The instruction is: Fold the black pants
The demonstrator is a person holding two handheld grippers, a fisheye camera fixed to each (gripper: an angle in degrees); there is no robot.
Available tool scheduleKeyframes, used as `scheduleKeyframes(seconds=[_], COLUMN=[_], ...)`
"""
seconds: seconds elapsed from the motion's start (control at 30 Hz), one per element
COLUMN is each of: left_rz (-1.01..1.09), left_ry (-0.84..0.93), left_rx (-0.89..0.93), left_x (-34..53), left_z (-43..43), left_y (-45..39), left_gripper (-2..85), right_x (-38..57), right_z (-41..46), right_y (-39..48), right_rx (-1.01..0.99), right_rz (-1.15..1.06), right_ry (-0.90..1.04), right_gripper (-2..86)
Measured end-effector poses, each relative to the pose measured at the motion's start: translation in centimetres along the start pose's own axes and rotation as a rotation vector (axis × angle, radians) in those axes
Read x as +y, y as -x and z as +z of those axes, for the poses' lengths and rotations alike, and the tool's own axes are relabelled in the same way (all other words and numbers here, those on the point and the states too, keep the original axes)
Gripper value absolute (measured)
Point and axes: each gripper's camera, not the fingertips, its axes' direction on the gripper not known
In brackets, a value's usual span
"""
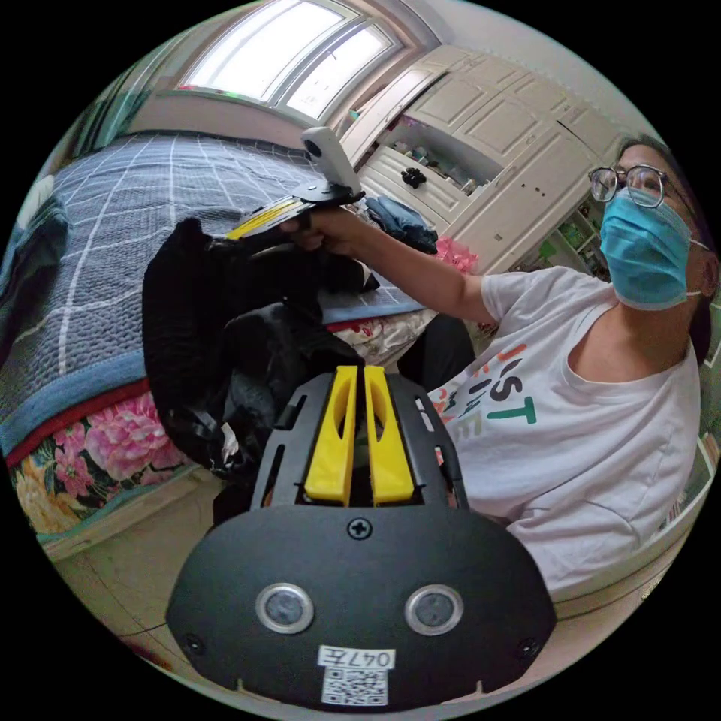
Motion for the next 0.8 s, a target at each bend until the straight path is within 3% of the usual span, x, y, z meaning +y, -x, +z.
scheduleKeyframes(seconds=[0.1, 0.3, 0.5, 0.8], left_rz=[-0.032, -0.015, -0.025, -0.031], left_ry=[0.008, 0.002, 0.034, 0.005], left_rx=[0.018, 0.026, -0.008, -0.003], left_x=[0.0, -0.9, 0.0, 0.1], left_z=[0.4, 0.5, 1.0, 1.0], left_y=[0.9, 1.0, 0.9, 0.5], left_gripper=[-0.9, -0.9, -0.9, -0.9], right_x=[-2.3, -5.3, -2.7, -2.4], right_z=[2.2, 8.7, 4.0, 5.7], right_y=[3.6, 7.8, 6.4, 2.2], right_rx=[0.01, 0.153, 0.189, 0.12], right_rz=[-0.083, -0.226, -0.099, 0.115], right_ry=[-0.049, 0.135, -0.003, -0.026], right_gripper=[-0.3, 0.6, 4.1, 9.6])
